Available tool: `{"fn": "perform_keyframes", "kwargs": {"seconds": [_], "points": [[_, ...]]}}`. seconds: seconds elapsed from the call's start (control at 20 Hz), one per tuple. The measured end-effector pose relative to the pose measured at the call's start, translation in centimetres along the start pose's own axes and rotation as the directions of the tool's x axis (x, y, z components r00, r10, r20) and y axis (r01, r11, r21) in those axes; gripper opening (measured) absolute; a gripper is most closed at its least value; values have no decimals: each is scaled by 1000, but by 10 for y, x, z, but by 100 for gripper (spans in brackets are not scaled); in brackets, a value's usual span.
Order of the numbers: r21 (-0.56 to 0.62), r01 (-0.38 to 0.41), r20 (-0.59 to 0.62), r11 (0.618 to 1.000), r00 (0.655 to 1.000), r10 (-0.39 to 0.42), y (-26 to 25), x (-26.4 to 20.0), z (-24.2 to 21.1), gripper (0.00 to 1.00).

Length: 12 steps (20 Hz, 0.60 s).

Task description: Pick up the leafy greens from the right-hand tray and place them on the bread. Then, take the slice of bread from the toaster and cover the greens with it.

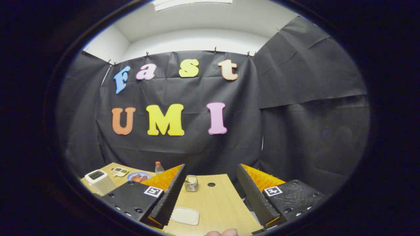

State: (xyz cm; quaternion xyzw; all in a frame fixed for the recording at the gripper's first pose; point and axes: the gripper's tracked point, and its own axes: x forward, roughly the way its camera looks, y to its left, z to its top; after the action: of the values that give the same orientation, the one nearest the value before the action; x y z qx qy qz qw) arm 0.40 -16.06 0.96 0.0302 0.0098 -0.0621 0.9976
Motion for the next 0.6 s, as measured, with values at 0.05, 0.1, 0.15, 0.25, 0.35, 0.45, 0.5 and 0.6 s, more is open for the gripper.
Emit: {"fn": "perform_keyframes", "kwargs": {"seconds": [0.05,0.1,0.15,0.25,0.35,0.45,0.5,0.6], "points": [[1,2,8,1000,1000,-2,3,1,2,95],[-1,-1,14,1000,1000,1,8,0,4,96],[-6,-8,15,1000,1000,8,14,0,5,96],[-15,-14,14,1000,1000,14,19,2,8,95],[-8,-18,13,1000,1000,18,25,2,9,96],[-16,-15,13,1000,1000,15,29,1,9,95],[-18,-14,15,1000,1000,14,30,0,11,95],[-16,-11,25,1000,1000,11,33,-3,15,95]]}}
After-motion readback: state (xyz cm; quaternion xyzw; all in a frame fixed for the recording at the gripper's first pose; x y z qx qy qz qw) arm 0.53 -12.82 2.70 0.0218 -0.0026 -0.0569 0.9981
